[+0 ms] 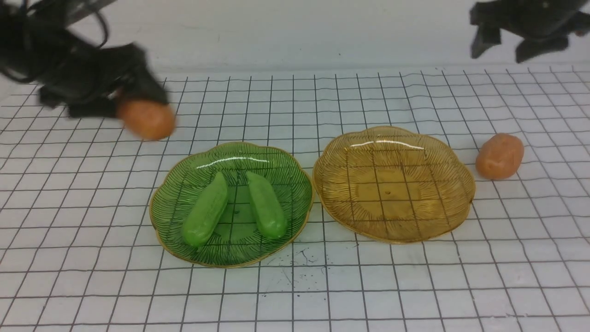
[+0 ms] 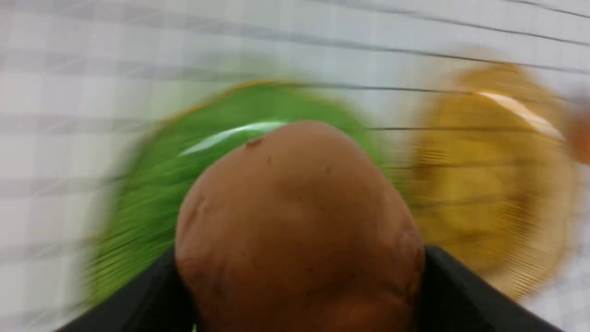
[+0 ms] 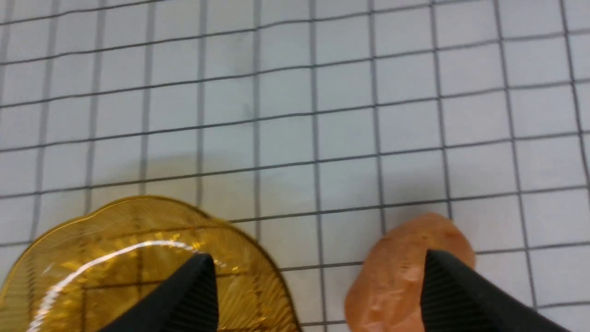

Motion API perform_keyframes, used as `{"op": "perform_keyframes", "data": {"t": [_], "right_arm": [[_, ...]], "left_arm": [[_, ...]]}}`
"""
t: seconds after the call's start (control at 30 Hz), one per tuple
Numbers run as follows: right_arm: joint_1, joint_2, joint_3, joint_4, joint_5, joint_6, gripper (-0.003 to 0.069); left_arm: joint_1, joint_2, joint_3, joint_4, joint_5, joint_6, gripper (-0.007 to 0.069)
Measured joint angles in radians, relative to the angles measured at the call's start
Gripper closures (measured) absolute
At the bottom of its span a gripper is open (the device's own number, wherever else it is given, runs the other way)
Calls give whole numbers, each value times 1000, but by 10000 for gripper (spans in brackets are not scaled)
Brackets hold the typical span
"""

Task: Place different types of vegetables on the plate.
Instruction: 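Pick up the potato beside the plates and place it on a plate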

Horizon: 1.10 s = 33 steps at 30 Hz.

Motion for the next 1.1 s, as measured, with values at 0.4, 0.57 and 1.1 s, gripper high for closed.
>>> {"op": "perform_keyframes", "data": {"t": [0.4,0.57,1.1], "right_arm": [[-51,154,0,51,-4,50,98],[-52,166,0,34,-7,72,75],[-82,103,105,22,-18,53,70]], "left_arm": [[-440,247,-42,-78,-408,97,94],[-476,368,-114,-78,-410,95,94],[-481,509,-266,-95,-257,92,-57]]}}
